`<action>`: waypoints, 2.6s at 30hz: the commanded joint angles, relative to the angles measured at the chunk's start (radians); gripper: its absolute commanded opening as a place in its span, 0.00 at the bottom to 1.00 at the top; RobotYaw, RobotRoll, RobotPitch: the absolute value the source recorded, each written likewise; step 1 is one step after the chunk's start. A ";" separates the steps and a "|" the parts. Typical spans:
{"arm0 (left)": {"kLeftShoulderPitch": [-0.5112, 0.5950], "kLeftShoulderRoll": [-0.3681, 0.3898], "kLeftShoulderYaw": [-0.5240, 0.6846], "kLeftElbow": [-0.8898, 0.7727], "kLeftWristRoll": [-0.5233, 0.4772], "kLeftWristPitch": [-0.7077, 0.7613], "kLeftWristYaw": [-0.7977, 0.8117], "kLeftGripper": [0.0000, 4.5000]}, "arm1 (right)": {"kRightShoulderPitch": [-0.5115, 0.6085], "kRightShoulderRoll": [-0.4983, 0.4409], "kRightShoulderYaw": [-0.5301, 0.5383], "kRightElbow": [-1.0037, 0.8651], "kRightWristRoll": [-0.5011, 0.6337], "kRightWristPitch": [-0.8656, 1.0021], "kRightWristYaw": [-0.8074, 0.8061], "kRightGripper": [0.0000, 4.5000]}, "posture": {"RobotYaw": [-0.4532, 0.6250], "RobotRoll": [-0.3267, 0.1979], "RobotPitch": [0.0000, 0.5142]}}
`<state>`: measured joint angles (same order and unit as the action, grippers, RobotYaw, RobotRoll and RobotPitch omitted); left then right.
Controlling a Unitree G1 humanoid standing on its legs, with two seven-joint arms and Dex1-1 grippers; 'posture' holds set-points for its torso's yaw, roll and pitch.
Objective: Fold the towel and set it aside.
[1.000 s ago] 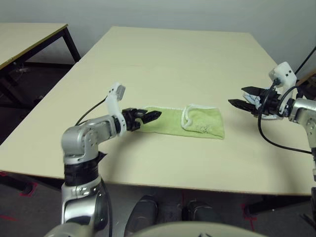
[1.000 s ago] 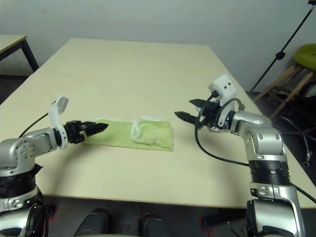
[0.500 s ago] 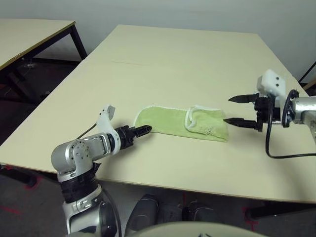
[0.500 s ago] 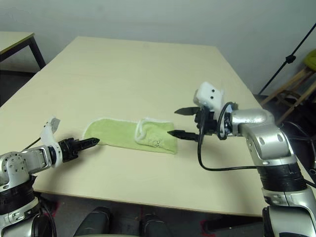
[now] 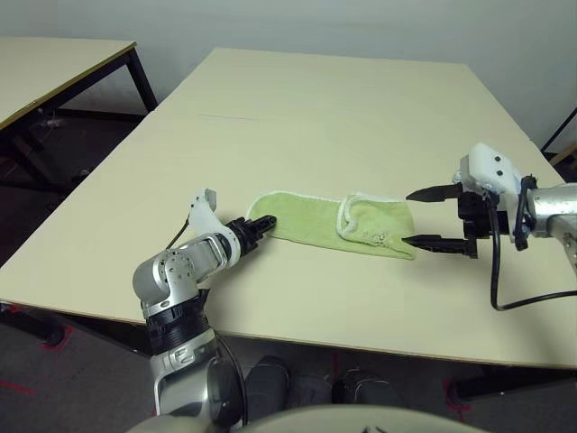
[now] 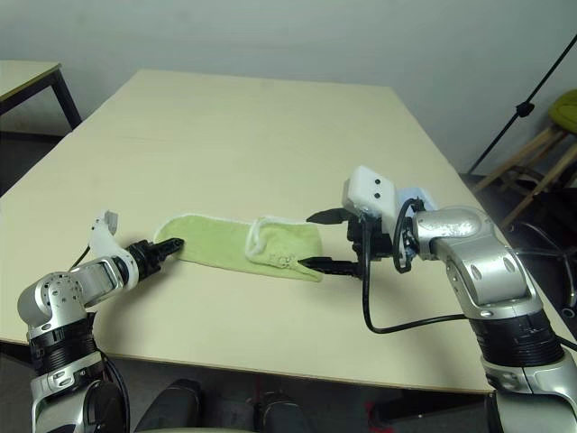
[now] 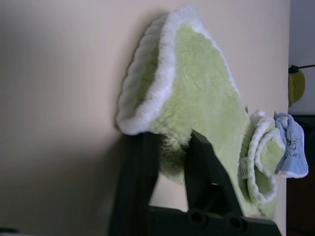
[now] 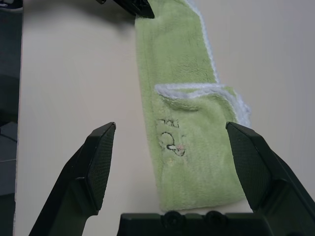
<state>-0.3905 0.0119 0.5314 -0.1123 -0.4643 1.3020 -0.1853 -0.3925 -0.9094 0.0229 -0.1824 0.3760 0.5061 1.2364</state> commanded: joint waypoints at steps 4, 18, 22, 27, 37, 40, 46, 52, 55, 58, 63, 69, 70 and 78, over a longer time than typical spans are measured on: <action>-0.007 0.009 -0.064 -0.059 -0.084 -0.037 -0.053 0.01 | -0.007 -0.021 0.014 0.042 -0.024 -0.031 0.015 1.00 | 0.51 0.62 0.12; -0.177 0.133 -0.521 -0.098 -0.197 -0.069 -0.314 0.01 | 0.061 -0.111 -0.068 0.107 -0.037 -0.070 0.010 1.00 | 0.47 0.62 0.10; -0.255 0.148 -0.680 0.029 -0.125 -0.189 -0.399 0.01 | 0.104 -0.132 -0.106 0.094 -0.026 -0.063 0.006 1.00 | 0.46 0.62 0.10; -0.342 0.116 -0.831 0.227 -0.017 -0.359 -0.491 0.01 | 0.161 -0.152 -0.157 0.070 -0.011 -0.047 -0.008 1.00 | 0.42 0.62 0.09; -0.419 0.036 -0.969 0.480 0.155 -0.572 -0.591 0.15 | 0.252 -0.155 -0.228 -0.011 0.022 0.005 -0.047 1.00 | 0.39 0.62 0.09; -0.439 0.027 -0.961 0.480 0.160 -0.564 -0.617 0.37 | 0.264 -0.158 -0.241 -0.013 0.026 0.011 -0.053 1.00 | 0.39 0.62 0.10; -0.461 0.064 -0.959 0.438 0.180 -0.548 -0.664 0.84 | 0.244 -0.159 -0.233 0.010 0.021 0.009 -0.056 1.00 | 0.40 0.62 0.10; -0.476 0.116 -0.908 0.367 0.174 -0.521 -0.666 1.00 | 0.193 -0.140 -0.195 0.034 0.011 0.009 -0.064 1.00 | 0.42 0.62 0.10; -0.472 0.154 -0.884 0.344 0.179 -0.531 -0.668 1.00 | 0.156 -0.118 -0.171 0.048 0.015 0.018 -0.079 1.00 | 0.43 0.62 0.10; -0.456 0.218 -0.864 0.331 0.200 -0.577 -0.677 1.00 | 0.108 -0.071 -0.143 0.064 0.011 0.017 -0.109 1.00 | 0.44 0.62 0.10; -0.430 0.275 -0.807 0.328 0.193 -0.596 -0.670 1.00 | 0.081 -0.014 -0.107 0.050 0.013 0.032 -0.143 1.00 | 0.45 0.62 0.11; -0.397 0.285 -0.746 0.265 0.151 -0.586 -0.676 1.00 | 0.053 0.057 -0.065 0.053 -0.006 0.015 -0.186 1.00 | 0.45 0.62 0.11; -0.394 0.284 -0.744 0.256 0.145 -0.579 -0.677 1.00 | 0.047 0.067 -0.060 0.054 -0.002 0.021 -0.190 1.00 | 0.45 0.62 0.12; -0.384 0.303 -0.776 0.235 0.146 -0.573 -0.717 0.46 | 0.004 0.130 -0.037 0.054 0.017 0.063 -0.214 0.59 | 0.45 0.62 0.11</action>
<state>-0.7778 0.3113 -0.2278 0.1307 -0.3206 0.7205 -0.8906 -0.3785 -0.7836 -0.0221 -0.1258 0.3854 0.5543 1.0261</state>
